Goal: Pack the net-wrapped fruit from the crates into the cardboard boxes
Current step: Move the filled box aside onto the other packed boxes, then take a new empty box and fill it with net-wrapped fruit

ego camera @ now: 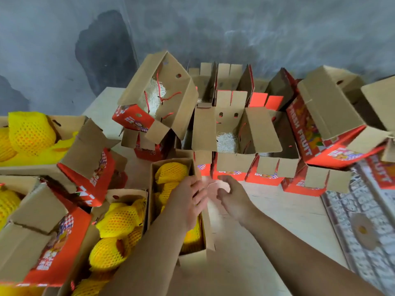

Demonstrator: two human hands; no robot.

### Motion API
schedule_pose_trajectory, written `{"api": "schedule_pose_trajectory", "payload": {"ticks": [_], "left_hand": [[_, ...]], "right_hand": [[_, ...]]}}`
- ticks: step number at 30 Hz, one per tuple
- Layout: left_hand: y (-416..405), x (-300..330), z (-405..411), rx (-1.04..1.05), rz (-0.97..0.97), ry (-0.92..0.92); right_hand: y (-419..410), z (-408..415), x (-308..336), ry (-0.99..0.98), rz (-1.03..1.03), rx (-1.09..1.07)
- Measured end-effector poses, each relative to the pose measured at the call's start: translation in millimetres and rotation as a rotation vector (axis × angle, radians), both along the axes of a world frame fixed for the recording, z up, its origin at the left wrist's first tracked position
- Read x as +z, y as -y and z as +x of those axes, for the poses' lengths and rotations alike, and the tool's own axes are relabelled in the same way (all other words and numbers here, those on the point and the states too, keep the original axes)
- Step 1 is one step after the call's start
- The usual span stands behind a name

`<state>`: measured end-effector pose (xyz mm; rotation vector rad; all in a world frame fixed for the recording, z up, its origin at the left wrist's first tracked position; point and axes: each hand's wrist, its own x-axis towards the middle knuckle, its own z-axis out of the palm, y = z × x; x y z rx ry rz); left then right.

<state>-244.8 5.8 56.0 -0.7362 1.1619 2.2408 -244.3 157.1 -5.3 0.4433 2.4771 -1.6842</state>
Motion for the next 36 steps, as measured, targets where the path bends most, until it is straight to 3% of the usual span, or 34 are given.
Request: {"api": "schedule_pose_trajectory", "payload": {"ticks": [2, 6, 10, 11, 16, 23, 25, 27, 29, 33, 35, 36], "left_hand": [[-12, -7, -23, -0.090, -0.108, -0.051], [-42, -9, -61, -0.297, -0.419, -0.169], [-64, -14, -70, -0.333, -0.624, -0.279], [-66, -14, -69, -0.337, -0.621, -0.288], [-79, -21, -56, -0.436, -0.669, -0.283], [-106, -20, -35, -0.306, -1.078, -0.319], [-114, -13, -29, -0.136, -1.050, -0.364], [-115, -4, -20, 0.141, -0.912, -0.439], [-108, 1, -4, 0.283, -0.792, -0.545], [-92, -14, 18, 0.223, -0.881, -0.791], [-93, -22, 21, 0.077, -1.058, -0.688], [-98, -24, 24, -0.039, -1.058, -0.590]], "right_hand": [[-22, -33, 11, -0.076, 0.198, 0.009], [-55, -82, 19, 0.096, 0.313, 0.183], [-60, -87, 22, 0.194, 0.826, 0.318], [-58, -85, 22, 0.187, 0.858, 0.310], [-53, -59, 25, 0.167, 0.757, 0.222], [-62, -14, 45, 0.014, 0.723, 0.125], [-65, -5, 51, -0.017, 0.720, 0.109], [-69, 6, 55, -0.039, 0.717, 0.078], [-77, 16, 59, -0.063, 0.720, 0.051], [-93, 44, 65, -0.175, 0.757, 0.069], [-103, 61, 68, -0.229, 0.789, 0.100], [-108, 71, 69, -0.248, 0.797, 0.111]]}}
